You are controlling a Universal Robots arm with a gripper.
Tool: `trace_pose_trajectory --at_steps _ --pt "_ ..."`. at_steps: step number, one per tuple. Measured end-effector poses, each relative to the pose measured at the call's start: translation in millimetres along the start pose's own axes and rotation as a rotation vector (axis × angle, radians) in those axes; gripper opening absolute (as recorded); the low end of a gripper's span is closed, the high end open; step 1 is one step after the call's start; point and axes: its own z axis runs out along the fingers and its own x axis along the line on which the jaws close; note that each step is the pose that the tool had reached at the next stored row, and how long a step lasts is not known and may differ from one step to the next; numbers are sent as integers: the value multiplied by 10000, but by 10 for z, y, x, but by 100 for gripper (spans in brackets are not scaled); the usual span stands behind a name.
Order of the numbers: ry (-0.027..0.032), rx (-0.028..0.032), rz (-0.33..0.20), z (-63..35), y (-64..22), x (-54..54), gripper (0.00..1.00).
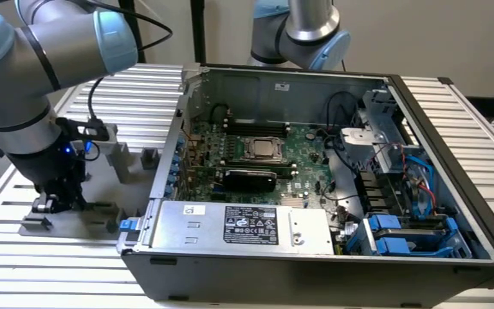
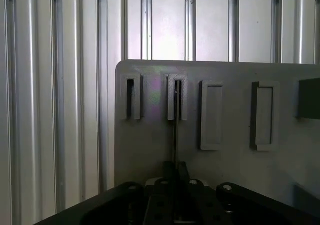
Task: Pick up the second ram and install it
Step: 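Pick up the second ram and move it above second insertion slot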
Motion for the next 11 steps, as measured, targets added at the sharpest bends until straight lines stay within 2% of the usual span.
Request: trace_pose_trajectory --at_steps 11 --pt "3 -2 -60 -20 1 -4 0"
